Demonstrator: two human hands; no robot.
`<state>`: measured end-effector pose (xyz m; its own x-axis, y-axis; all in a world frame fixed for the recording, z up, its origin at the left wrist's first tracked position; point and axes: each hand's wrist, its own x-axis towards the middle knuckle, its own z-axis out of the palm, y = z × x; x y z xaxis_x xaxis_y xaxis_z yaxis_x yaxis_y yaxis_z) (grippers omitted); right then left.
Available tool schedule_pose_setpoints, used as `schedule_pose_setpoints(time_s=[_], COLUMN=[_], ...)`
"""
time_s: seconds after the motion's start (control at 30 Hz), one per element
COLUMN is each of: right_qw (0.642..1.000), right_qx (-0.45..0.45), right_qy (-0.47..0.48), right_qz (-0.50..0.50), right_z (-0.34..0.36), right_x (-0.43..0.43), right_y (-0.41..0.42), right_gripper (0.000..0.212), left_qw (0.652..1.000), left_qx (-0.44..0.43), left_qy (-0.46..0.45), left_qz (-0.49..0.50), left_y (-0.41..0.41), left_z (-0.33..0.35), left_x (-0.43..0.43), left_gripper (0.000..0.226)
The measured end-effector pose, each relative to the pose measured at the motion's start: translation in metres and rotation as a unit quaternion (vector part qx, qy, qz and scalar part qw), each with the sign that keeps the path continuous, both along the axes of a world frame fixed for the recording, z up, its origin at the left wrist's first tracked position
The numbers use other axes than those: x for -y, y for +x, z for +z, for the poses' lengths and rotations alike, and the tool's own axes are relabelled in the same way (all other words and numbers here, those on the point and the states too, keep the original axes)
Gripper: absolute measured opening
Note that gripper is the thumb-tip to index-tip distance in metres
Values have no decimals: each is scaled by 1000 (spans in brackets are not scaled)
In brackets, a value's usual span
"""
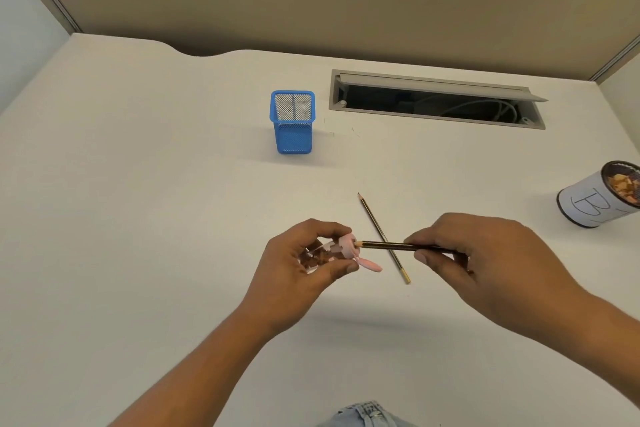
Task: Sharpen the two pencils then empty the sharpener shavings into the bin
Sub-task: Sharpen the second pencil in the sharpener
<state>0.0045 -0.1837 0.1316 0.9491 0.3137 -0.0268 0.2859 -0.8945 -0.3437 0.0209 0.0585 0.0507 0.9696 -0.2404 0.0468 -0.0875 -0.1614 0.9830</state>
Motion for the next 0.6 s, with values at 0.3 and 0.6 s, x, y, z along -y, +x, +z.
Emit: schedule_pose_setpoints(time_s=[0.3,0.6], right_qw=[955,878], right_qx=[223,-437], right_qy=[-63,168], right_qz=[188,-101], right_z=[19,49], right_x=[-1,-8], right_y=[-4,6], right_gripper=[16,35], left_qw=[996,967], left_qx=[16,191], left_qy=[-41,54], left_qz=[-75,-160], left_y=[-11,-20], left_z=[26,40], left_x=[-8,-9], left_gripper=[28,30])
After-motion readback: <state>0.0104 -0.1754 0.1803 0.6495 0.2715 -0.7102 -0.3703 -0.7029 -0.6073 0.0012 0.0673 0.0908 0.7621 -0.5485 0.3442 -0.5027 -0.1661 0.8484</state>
